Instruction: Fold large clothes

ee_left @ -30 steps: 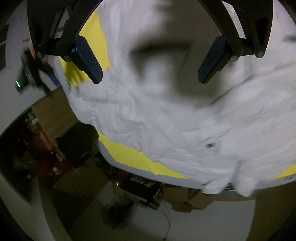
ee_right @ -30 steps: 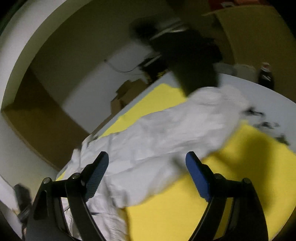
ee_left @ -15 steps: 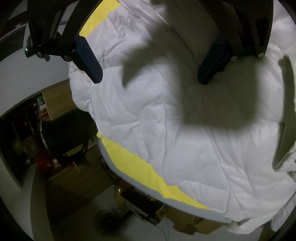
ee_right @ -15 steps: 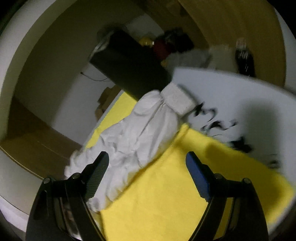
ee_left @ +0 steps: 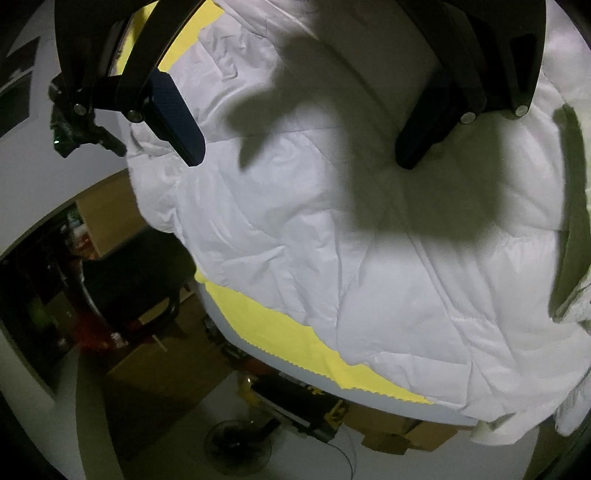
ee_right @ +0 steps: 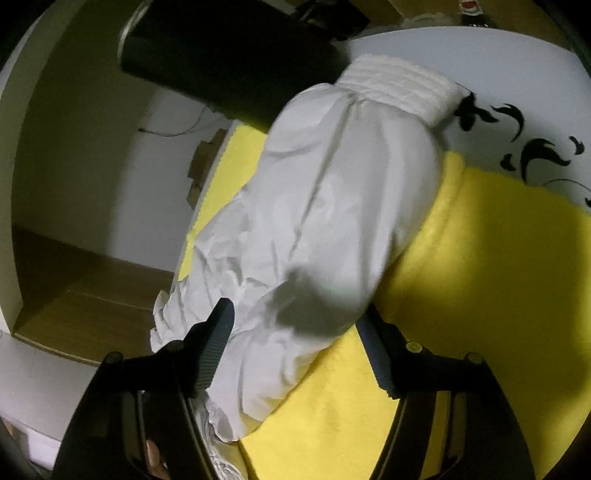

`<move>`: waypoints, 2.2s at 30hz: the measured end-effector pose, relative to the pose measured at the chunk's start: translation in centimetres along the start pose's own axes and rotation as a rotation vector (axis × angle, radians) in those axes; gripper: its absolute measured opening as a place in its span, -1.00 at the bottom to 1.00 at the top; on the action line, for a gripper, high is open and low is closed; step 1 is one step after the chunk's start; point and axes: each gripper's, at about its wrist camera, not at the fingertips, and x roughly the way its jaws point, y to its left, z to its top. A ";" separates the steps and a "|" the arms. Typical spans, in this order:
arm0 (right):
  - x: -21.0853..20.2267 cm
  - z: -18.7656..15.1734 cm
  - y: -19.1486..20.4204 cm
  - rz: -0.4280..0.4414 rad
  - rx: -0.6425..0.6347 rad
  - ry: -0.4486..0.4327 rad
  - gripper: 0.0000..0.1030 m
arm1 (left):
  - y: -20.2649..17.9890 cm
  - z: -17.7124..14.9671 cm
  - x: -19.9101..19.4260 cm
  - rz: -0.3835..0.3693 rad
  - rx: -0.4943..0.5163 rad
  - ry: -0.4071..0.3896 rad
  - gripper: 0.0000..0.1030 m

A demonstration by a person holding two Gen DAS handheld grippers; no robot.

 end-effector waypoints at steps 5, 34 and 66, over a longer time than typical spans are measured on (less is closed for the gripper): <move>0.9 1.7 0.0 -0.060 0.017 -0.079 -0.57 | -0.3 0.1 0.1 0.014 0.014 0.016 0.99; 17.0 -32.1 33.5 0.007 -0.972 0.270 0.40 | 19.6 -19.5 -38.9 -0.104 -0.545 -0.428 0.99; -10.3 -19.2 17.6 0.316 -0.596 -0.154 0.75 | -5.0 -2.5 -12.9 0.944 0.767 -0.145 0.99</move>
